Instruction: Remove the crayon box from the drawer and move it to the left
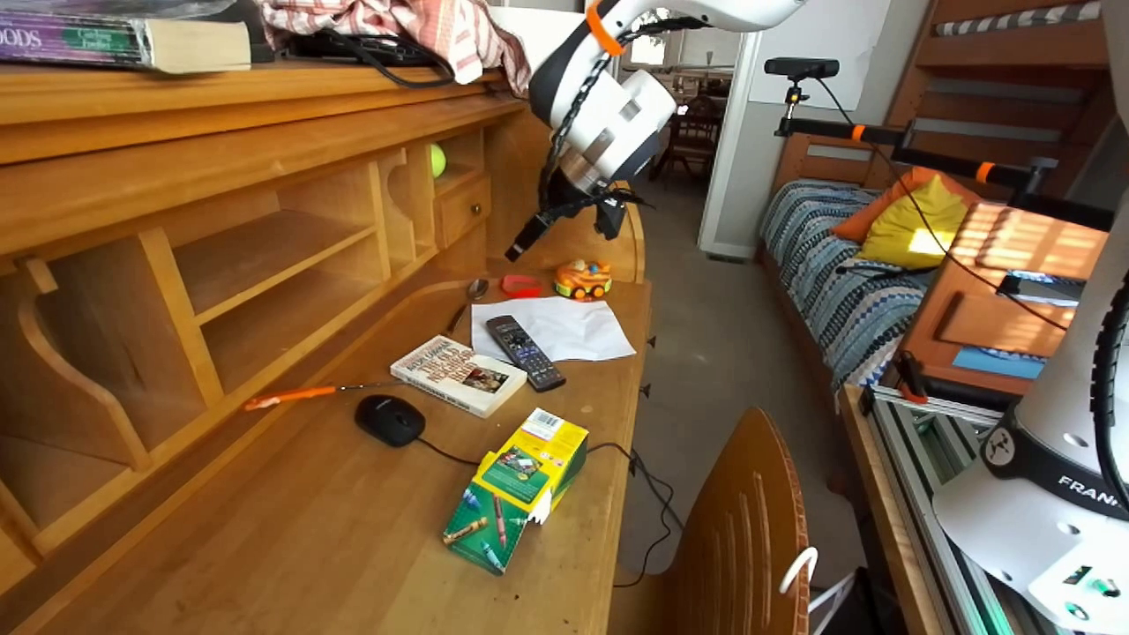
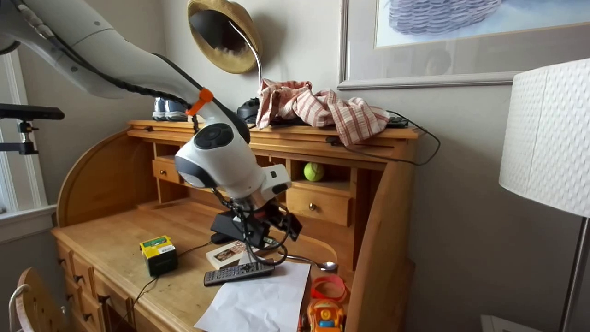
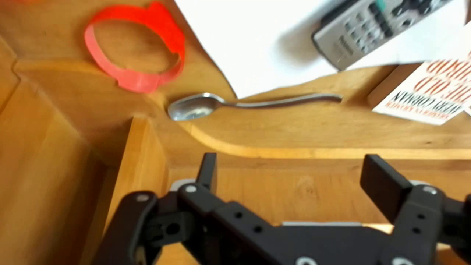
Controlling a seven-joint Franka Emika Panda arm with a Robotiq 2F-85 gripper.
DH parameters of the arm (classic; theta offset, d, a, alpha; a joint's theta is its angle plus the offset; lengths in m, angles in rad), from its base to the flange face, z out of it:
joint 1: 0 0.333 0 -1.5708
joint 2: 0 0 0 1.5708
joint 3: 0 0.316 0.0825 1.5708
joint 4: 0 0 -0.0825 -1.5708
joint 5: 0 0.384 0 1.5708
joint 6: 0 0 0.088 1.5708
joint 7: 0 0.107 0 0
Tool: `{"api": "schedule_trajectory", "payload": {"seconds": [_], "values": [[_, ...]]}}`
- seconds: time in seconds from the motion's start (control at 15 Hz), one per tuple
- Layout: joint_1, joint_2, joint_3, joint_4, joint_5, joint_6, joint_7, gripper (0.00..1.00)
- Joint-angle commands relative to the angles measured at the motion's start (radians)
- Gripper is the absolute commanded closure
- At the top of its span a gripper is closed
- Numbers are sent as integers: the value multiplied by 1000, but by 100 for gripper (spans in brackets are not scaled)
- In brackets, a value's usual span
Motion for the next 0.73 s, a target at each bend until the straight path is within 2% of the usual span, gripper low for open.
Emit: {"api": "schedule_trajectory", "payload": {"seconds": [0.0, 0.13, 0.27, 0.47, 0.53, 0.6, 0.67], "values": [[112, -183, -174, -254, -277, -92, 189, 0], [200, -271, -296, -367, -443, -129, 235, 0], [346, -332, -467, -443, -606, -169, 286, 0], [556, -327, -707, -435, -849, -295, 460, 0], [275, -339, -426, -433, -808, -206, 412, 0], [324, -349, -478, -434, -863, -238, 458, 0], [351, -354, -503, -434, -889, -250, 482, 0]]}}
